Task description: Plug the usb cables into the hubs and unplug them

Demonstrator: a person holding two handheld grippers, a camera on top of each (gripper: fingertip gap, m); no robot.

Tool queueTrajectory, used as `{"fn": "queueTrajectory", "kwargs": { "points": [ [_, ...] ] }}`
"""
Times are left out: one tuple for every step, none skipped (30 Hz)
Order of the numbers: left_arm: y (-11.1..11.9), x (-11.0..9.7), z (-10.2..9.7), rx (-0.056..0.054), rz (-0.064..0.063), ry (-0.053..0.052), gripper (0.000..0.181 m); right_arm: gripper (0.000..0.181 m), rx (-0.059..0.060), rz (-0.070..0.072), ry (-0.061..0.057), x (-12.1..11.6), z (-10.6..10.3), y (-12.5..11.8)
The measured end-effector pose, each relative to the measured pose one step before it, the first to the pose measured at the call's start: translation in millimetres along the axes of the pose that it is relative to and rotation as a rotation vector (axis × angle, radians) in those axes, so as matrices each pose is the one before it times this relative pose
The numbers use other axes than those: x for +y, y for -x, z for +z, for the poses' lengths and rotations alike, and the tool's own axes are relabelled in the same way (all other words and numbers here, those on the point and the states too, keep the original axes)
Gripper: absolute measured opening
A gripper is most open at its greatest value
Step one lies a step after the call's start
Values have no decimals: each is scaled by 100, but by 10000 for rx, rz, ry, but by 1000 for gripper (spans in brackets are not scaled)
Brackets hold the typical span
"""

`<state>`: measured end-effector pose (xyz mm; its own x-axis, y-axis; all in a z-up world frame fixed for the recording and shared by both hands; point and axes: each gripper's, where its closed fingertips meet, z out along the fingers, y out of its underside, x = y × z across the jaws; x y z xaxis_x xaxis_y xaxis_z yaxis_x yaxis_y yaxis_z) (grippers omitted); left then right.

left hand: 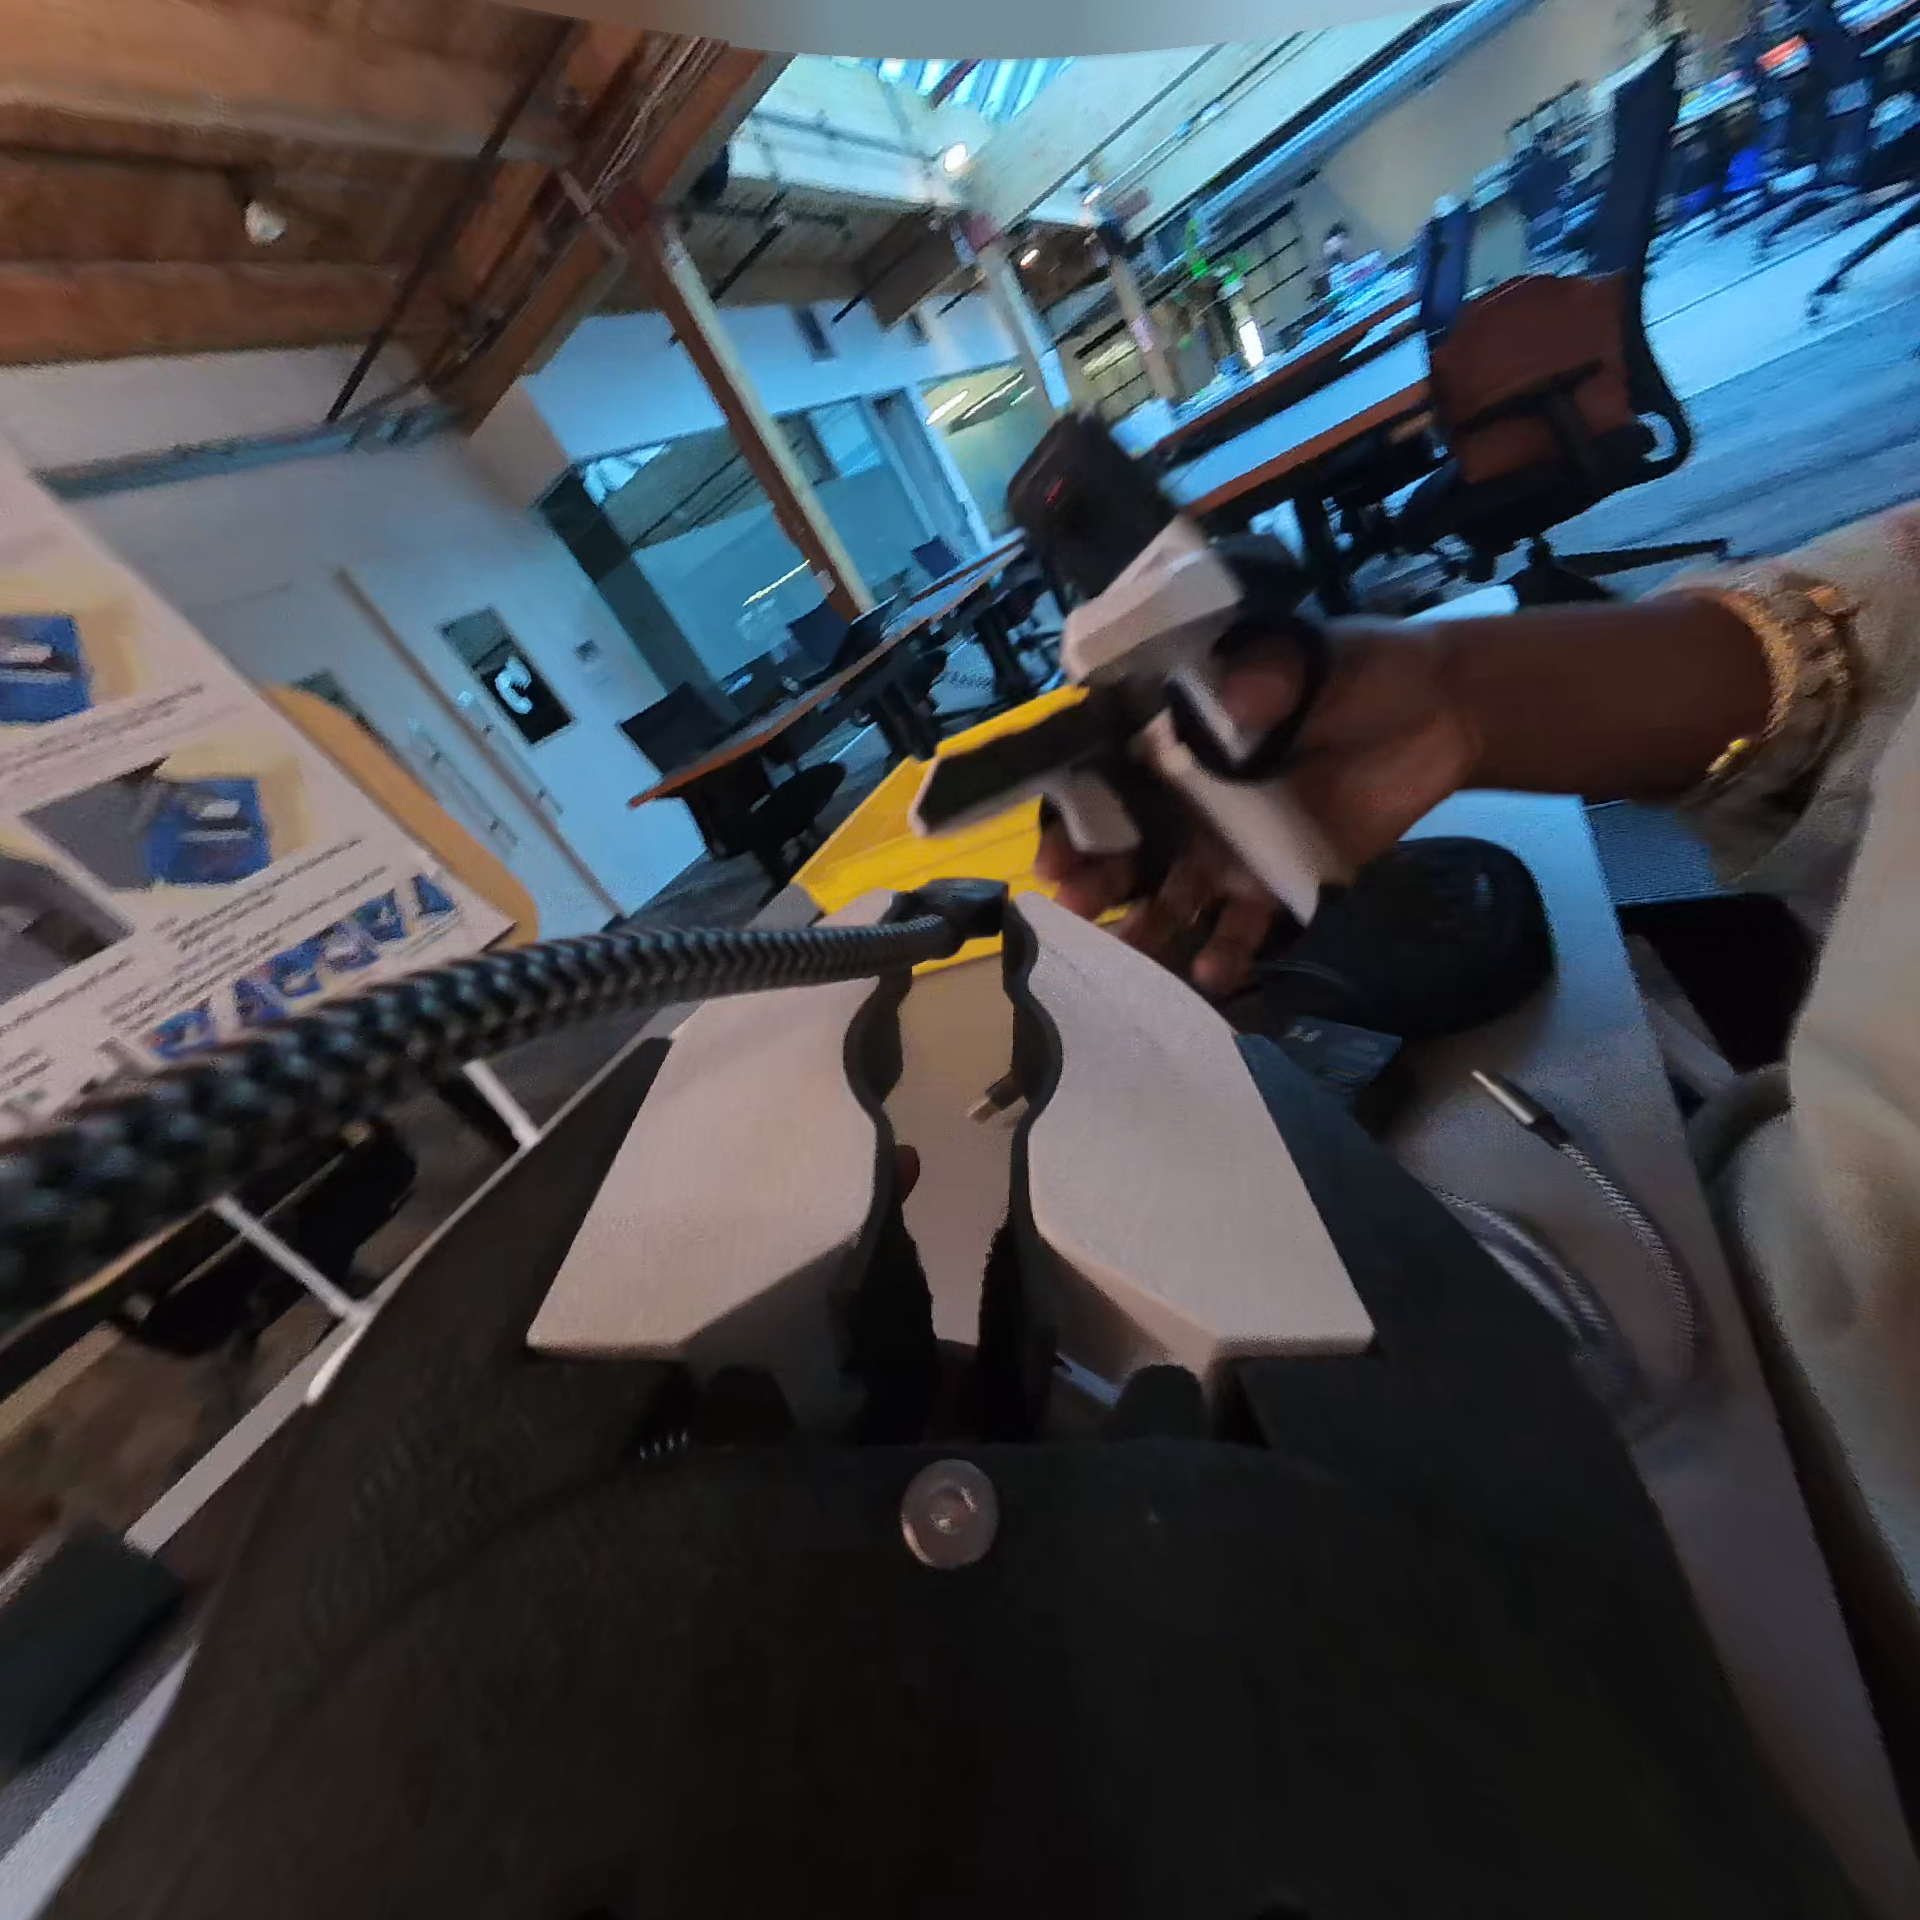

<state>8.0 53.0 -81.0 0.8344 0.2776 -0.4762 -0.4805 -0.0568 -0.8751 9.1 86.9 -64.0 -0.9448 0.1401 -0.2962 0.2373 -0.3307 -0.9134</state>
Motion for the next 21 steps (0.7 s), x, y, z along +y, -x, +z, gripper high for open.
{"fn": "queueTrajectory", "kwargs": {
  "points": [
    [424,327,-4,-218,-55,234,16,55,730,-984,647,-91,-938,-527],
    [322,344,28,-133,-101,247,16,58,639,-846,990,556,-981,-590],
    [217,316,37,-69,-160,224,16,63,547,-635,1187,1104,-929,-545],
    [181,273,58,-74,-166,160,16,68,442,-412,1294,1579,-808,-426],
    [0,300,57,16,-111,139,16,72,334,-194,1342,1936,-653,-252],
    [-84,391,81,54,-44,191,16,76,289,-14,1308,2135,-390,-131],
    [18,467,125,-19,-44,242,16,77,215,68,1196,2182,-80,27],
    [-6,492,158,7,-37,275,16,77,85,79,1007,2043,271,280],
    [-83,418,178,53,-11,221,16,76,-17,61,753,1724,550,510],
    [-60,287,185,38,-87,145,16,76,-31,19,478,1290,740,573],
    [-68,219,191,64,-170,92,16,76,54,-28,293,944,787,431],
    [-81,169,183,87,-186,55,16,76,134,-74,246,736,738,210],
    [-93,120,163,89,-134,14,17,77,211,-76,258,617,629,-56],
    [-115,114,113,85,-80,18,17,75,340,-24,171,370,466,-405],
    [-83,123,58,65,-60,50,17,73,375,1,-10,45,346,-535],
    [-4,132,27,24,-56,57,17,71,236,-3,-32,-25,289,-378],
    [-10,118,6,37,-41,43,17,68,-12,-42,26,-3,193,-70],
    [21,49,-11,28,-44,-13,17,60,-189,-182,33,-22,66,153],
    [24,-1,-11,42,-91,-60,17,54,-216,-316,-6,-83,-28,178],
    [3,36,-1,73,-152,-43,17,54,-35,-342,-91,-198,-150,-79],
    [55,67,14,53,-179,-7,17,54,103,-348,-183,-319,-332,-340]
  ]
}}
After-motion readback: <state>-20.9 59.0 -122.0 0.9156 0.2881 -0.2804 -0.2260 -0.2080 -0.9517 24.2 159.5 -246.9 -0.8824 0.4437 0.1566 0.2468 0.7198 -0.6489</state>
